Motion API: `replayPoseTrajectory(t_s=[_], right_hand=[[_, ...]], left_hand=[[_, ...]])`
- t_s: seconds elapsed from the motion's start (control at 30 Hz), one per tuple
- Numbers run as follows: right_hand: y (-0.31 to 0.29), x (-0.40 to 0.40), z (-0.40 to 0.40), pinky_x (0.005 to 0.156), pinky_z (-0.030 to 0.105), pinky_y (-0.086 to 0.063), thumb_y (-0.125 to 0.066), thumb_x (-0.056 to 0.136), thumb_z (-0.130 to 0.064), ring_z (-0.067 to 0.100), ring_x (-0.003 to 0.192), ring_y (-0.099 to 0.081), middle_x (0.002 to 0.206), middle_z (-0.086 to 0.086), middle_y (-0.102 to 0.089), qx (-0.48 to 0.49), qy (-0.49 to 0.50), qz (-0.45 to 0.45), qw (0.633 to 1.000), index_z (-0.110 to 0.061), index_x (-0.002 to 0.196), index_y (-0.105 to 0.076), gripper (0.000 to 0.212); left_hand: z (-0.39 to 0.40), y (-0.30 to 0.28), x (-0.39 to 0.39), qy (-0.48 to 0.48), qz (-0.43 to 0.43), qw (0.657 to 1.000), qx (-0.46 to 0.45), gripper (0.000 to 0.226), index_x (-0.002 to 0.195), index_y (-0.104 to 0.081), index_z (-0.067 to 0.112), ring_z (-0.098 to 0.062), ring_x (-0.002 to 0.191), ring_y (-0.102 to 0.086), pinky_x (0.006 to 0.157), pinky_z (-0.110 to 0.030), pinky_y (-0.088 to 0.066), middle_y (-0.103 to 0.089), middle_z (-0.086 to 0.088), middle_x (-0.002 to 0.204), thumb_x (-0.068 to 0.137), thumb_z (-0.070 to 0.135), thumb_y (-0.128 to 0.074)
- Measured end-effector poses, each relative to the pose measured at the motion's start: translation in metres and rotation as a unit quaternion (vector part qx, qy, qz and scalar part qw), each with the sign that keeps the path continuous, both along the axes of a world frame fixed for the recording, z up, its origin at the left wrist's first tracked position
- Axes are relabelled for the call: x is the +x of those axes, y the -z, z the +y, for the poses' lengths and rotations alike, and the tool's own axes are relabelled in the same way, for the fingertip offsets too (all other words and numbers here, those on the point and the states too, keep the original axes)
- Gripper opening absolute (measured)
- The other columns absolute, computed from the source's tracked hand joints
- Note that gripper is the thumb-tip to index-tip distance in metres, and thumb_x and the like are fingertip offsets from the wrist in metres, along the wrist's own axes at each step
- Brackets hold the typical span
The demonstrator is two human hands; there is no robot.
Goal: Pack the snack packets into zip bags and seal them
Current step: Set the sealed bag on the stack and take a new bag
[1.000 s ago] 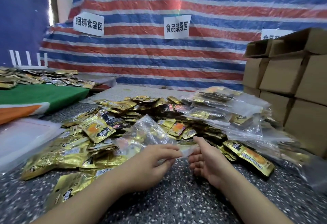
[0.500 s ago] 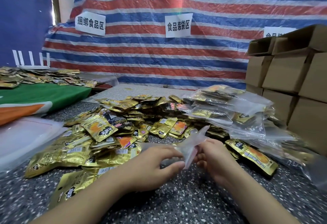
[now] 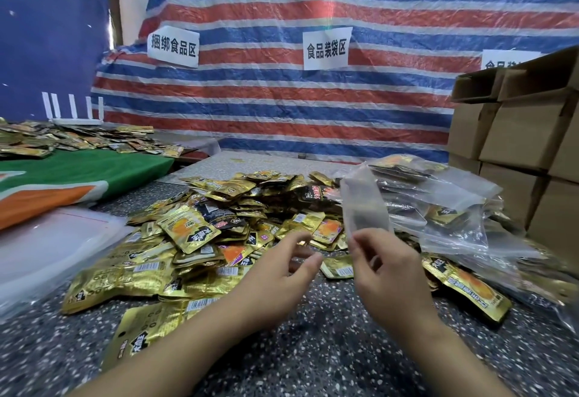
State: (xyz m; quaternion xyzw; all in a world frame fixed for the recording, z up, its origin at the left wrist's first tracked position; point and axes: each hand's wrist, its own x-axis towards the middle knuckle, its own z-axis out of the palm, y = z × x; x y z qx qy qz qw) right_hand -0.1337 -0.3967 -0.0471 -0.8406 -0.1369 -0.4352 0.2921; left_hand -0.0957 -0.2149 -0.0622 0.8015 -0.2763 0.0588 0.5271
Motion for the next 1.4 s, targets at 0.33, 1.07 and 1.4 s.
replayPoseTrajectory(t_s=[0.33, 1.07, 1.4], right_hand=[[0.000, -0.005, 0.014, 0.066, 0.027, -0.053, -0.068, 0.091, -0.013, 0.010, 0.073, -0.065, 0.076, -0.002, -0.071, 0.120, -0.117, 0.202, 0.965, -0.019, 0.084, -0.074, 0.011], [-0.010, -0.013, 0.013, 0.062, 0.022, -0.047, -0.074, 0.071, -0.024, 0.012, 0.066, -0.059, 0.072, 0.007, -0.066, 0.334, -0.290, 0.405, 0.800, -0.009, 0.077, -0.075, 0.016], [-0.009, -0.007, 0.009, 0.054, 0.018, -0.044, -0.079, 0.065, -0.023, 0.011, 0.063, -0.057, 0.070, 0.007, -0.065, 0.391, -0.290, 0.442, 0.754, -0.010, 0.071, -0.066, 0.019]], left_hand=[[-0.002, -0.005, -0.007, 0.041, -0.050, 0.998, 0.009, 0.022, 0.083, -0.068, 0.015, -0.012, 0.067, -0.069, 0.062, -0.025, -0.052, -0.068, 0.002, 0.074, 0.098, 0.028, -0.058], [0.002, -0.006, -0.015, 0.030, -0.118, 0.991, 0.049, 0.029, 0.068, -0.062, 0.007, -0.027, 0.057, -0.057, 0.054, -0.044, -0.051, -0.061, -0.010, 0.061, 0.083, 0.027, -0.078], [0.003, -0.009, -0.015, 0.080, -0.081, 0.992, 0.051, 0.025, 0.072, -0.066, 0.030, -0.004, 0.052, -0.053, 0.050, -0.025, -0.041, -0.058, 0.007, 0.058, 0.094, 0.018, -0.065]])
